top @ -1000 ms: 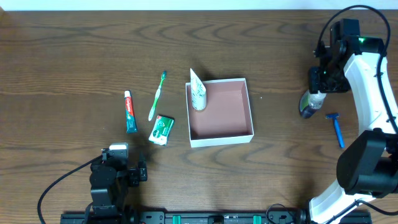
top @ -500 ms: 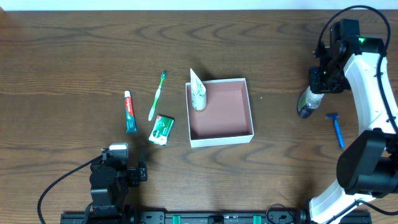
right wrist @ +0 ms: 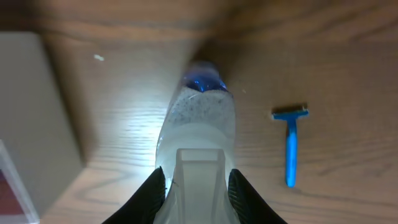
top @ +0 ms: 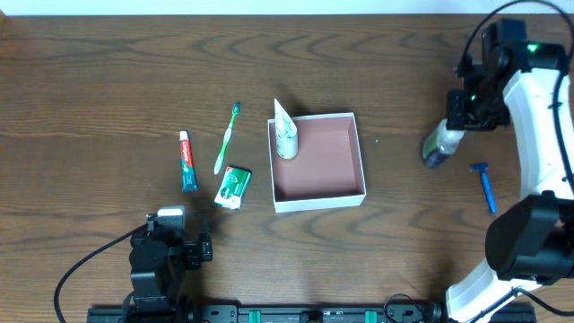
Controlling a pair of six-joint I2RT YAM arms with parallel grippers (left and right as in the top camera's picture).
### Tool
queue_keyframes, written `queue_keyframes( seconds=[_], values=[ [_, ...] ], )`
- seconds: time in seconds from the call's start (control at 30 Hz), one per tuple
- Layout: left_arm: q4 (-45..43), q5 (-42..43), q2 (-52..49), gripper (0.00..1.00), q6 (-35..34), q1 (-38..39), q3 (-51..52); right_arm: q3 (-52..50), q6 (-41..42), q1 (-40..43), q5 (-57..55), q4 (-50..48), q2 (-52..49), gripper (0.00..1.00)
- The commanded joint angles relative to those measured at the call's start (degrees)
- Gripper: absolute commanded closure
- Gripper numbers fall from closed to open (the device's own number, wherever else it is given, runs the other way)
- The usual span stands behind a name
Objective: Pack container
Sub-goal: 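Carry the foam bottle over the box beside the Pantene bottle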
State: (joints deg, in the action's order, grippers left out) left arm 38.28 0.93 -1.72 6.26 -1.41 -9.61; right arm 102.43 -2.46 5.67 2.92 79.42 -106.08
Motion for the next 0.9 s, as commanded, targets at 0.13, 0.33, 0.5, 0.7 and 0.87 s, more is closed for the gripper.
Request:
queue_keyframes(
  seconds=[0.13, 0.33, 0.5, 0.7, 0.87],
  values=[
    [-0.2, 0.0, 0.4, 0.02, 0.1, -0.1, 0.7, 10.4, 0.9, -1.4, 6.8, 5.8, 0.5, 0.93],
    [-0.2, 0.0, 0.4, 0.02, 0.1, -0.1, 0.7, 16.1, 0.9, -7.5, 7.6, 9.0, 0.5, 0.92],
    [-0.2, 0.0, 0.4, 0.02, 0.1, -0.1, 0.7, 17.1, 0.9, -15.2, 7.7, 8.4, 0.5, 0.9],
    [-0.2, 0.0, 0.4, 0.02, 0.1, -0.1, 0.7, 17.1, 2.5, -23.2, 7.7, 7.1, 0.5, 0.89],
    [-0.2, 0.0, 0.4, 0.02, 0.1, -0.1, 0.7, 17.1, 2.9, -28.1, 7.6, 5.7, 0.5, 0.88]
  ],
)
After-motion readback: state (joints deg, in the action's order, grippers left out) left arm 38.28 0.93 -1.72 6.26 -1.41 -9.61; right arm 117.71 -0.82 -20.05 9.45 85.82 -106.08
